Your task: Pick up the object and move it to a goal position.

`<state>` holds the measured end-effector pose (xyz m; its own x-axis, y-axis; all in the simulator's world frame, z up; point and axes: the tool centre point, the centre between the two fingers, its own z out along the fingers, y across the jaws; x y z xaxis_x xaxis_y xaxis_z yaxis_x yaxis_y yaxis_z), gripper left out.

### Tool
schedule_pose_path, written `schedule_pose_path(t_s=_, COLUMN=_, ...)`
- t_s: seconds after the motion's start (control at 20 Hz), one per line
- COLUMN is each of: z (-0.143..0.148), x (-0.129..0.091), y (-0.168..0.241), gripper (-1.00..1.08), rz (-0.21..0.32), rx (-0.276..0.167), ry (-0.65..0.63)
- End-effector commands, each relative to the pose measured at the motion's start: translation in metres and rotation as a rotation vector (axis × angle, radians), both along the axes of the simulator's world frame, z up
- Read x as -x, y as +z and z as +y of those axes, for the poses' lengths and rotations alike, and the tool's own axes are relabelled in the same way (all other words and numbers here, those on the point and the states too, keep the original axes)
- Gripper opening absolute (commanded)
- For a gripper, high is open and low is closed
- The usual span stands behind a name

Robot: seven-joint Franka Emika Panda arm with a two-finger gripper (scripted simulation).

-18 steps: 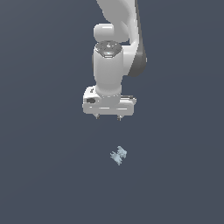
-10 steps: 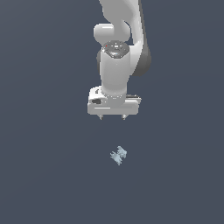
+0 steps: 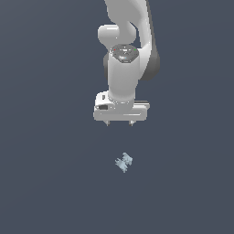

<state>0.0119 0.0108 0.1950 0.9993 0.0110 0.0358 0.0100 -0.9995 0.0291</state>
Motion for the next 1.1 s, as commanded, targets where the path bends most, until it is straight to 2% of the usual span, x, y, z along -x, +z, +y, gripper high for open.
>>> schedule_pose_path(t_s=0.0, z=0.000, x=-0.004, y=-0.002, gripper=1.00, rz=0.001, rx=-0.002, ry=-0.023)
schedule_pose_path(t_s=0.4, z=0.003, x=-0.027, y=-0.017, gripper=1.00, rz=0.005, rx=-0.015, ry=-0.164)
schedule_pose_path(t_s=1.05, z=0.012, x=-0.078, y=-0.061, gripper=1.00, rz=0.016, rx=-0.036, ry=-0.519)
